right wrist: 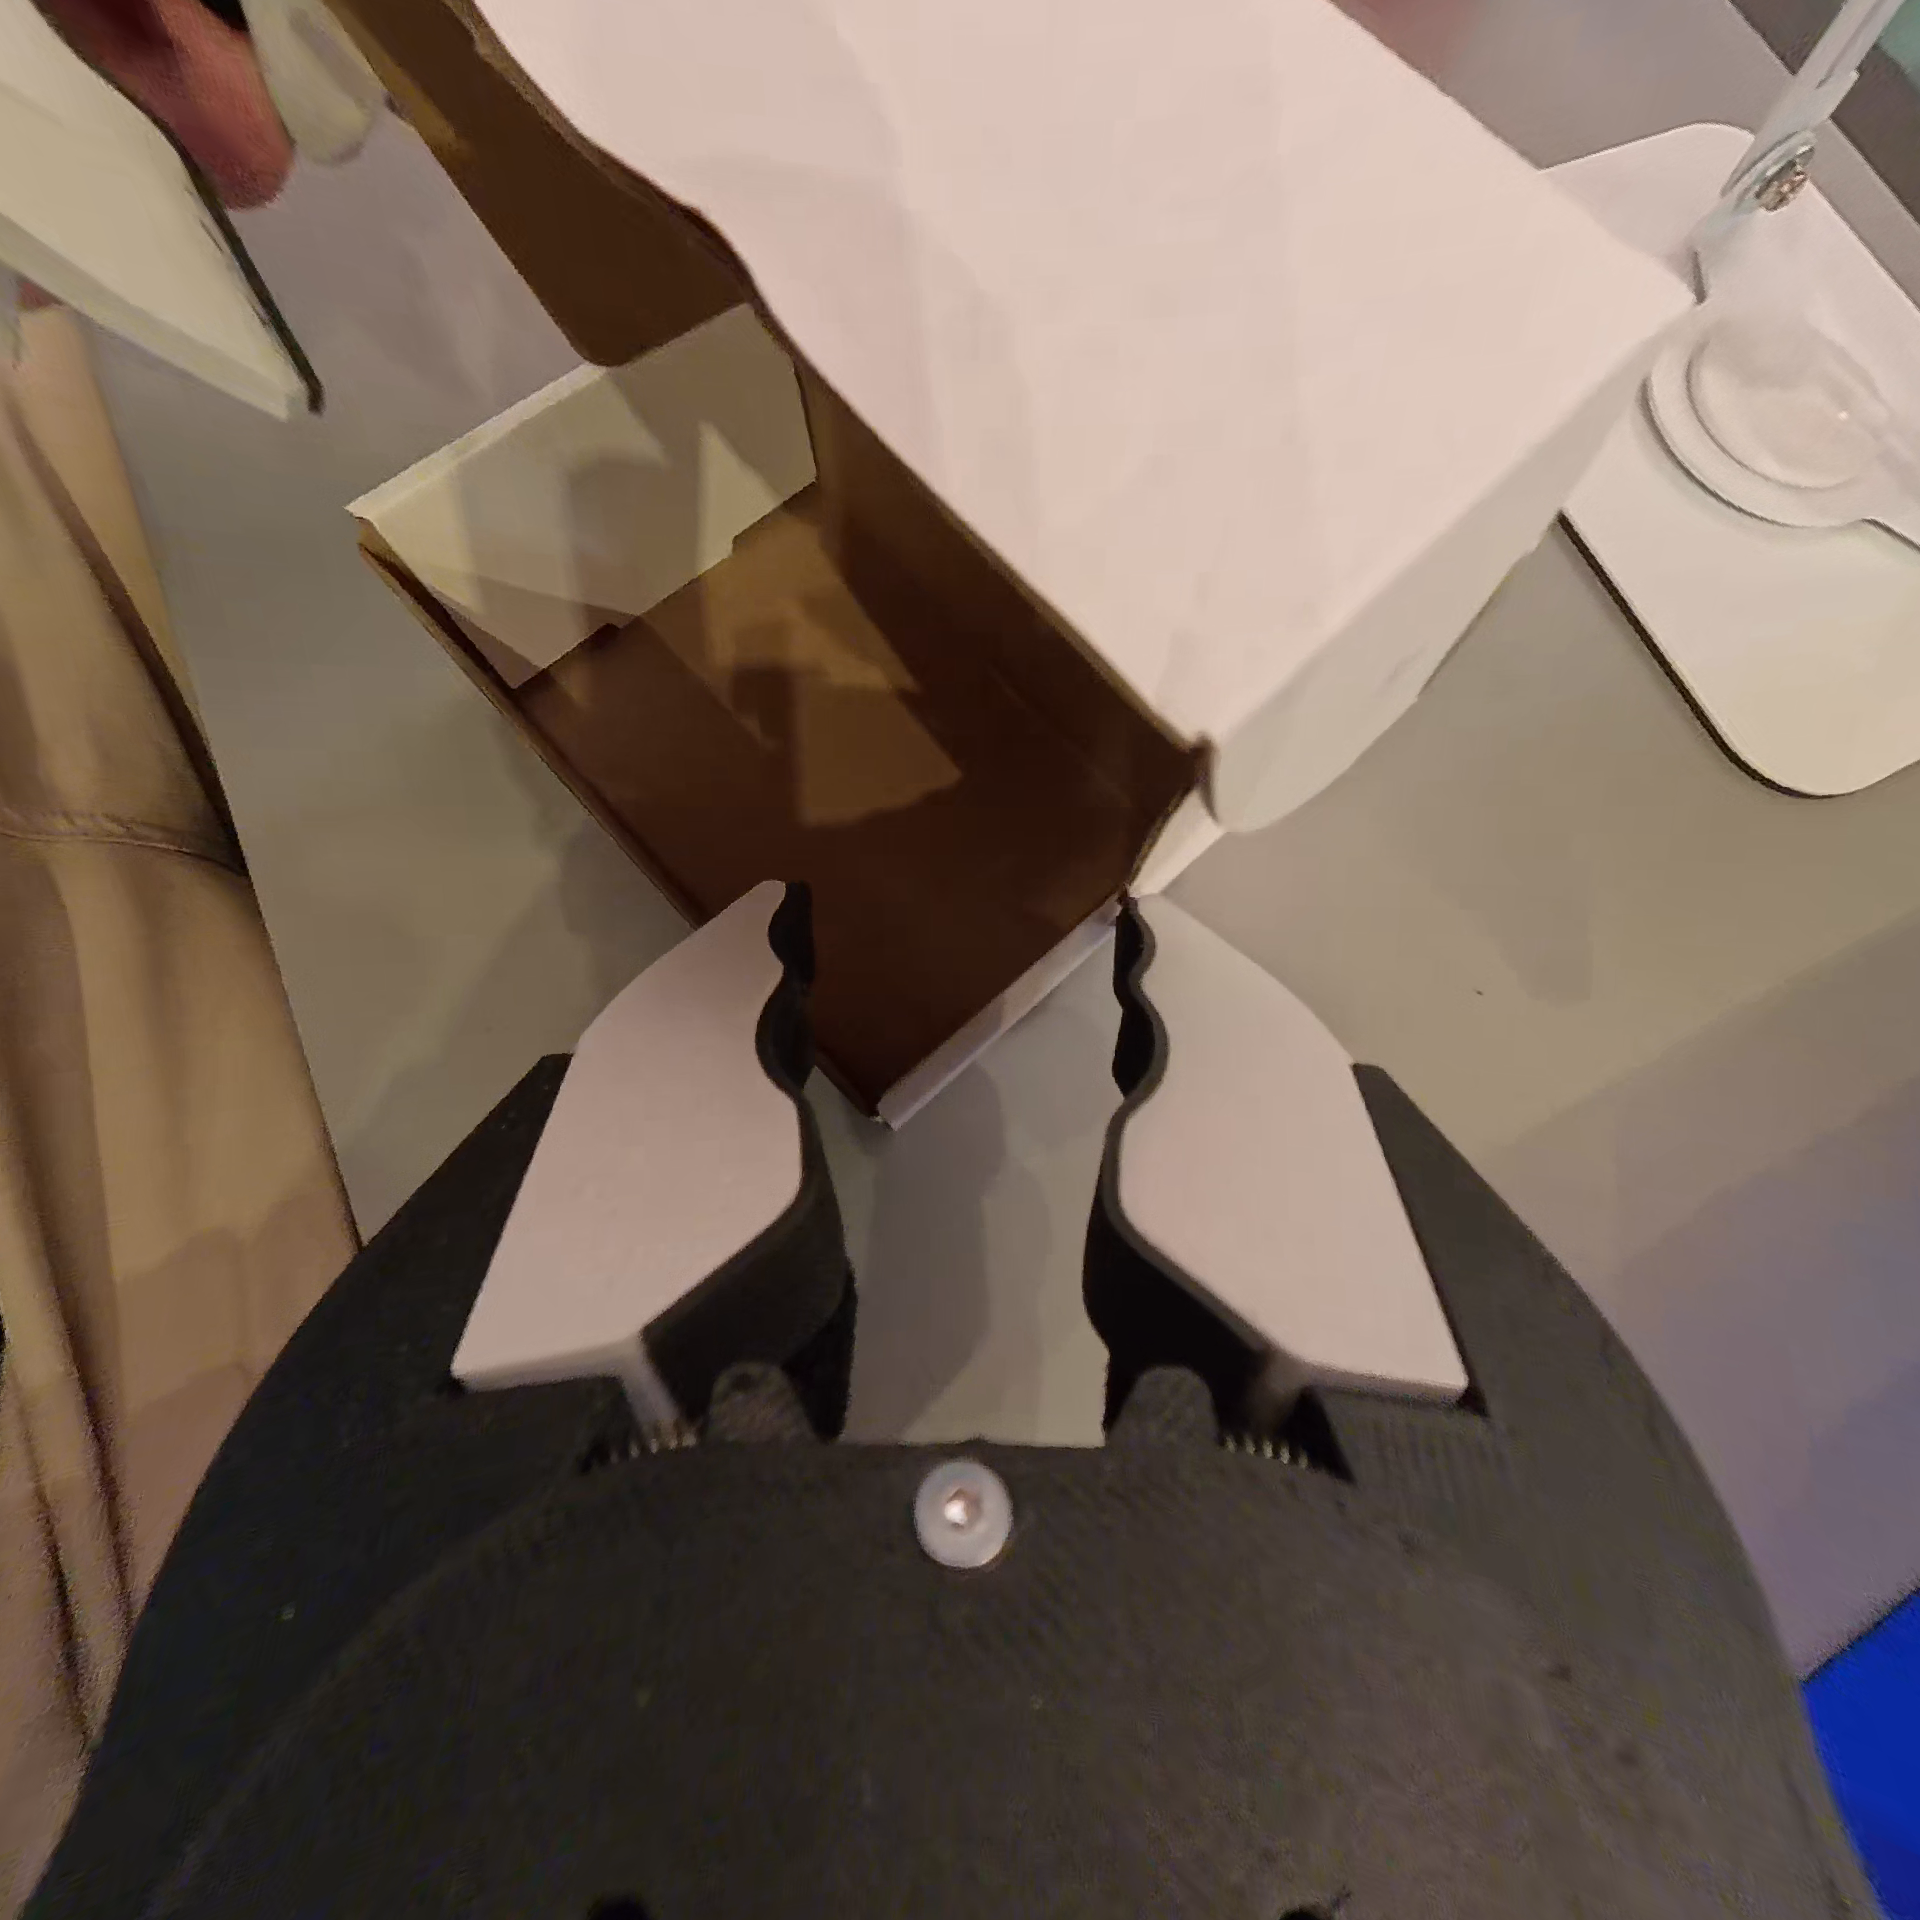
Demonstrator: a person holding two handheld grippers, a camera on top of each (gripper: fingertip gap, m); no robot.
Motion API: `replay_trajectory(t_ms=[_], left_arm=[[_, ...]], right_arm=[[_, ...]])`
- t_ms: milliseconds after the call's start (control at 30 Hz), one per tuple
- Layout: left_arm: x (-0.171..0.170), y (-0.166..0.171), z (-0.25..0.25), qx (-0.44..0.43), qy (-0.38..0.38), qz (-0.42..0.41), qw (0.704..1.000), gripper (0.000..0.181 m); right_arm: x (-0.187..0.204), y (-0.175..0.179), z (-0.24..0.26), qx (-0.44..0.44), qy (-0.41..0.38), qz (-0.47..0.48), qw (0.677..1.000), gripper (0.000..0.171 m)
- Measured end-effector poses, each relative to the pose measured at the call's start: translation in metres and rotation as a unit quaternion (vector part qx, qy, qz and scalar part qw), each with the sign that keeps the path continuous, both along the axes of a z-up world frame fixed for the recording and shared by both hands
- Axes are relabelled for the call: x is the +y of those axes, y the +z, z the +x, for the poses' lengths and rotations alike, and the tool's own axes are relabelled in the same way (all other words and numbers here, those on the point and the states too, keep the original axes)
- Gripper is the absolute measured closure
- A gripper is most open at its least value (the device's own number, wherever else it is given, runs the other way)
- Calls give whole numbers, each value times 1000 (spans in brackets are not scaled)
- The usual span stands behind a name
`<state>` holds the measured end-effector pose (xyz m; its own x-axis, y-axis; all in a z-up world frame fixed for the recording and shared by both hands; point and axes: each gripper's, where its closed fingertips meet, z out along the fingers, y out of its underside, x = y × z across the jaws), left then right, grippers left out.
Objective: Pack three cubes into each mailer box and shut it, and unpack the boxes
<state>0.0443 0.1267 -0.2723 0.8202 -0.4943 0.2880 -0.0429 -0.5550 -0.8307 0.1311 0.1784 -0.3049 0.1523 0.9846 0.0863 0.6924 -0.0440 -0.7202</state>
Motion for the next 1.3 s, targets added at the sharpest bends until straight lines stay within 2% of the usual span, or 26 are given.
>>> replay_trajectory(t_ms=[167,533,700,867,1033,1133,1300], left_arm=[[8,-1,5,2,10,5,1000,96],[0,-24,3,106,-31,7,994,94],[0,-27,1,111,-31,4,993,94],[-1,-29,2,123,-30,6,992,95],[0,-30,4,142,-34,14,989,94],[3,-33,-1,163,-29,17,986,92],[7,-33,-1,166,-26,20,986,92]], right_arm=[[-3,-1,-2,-11,10,4,1000,116],[-11,1,8,-30,39,-17,999,113],[-11,11,33,-43,46,-40,997,99],[10,52,25,47,53,-49,996,88],[-1,48,0,46,112,-113,986,93],[-3,44,-4,32,122,-91,988,93],[-3,39,-4,21,90,-102,991,99]])
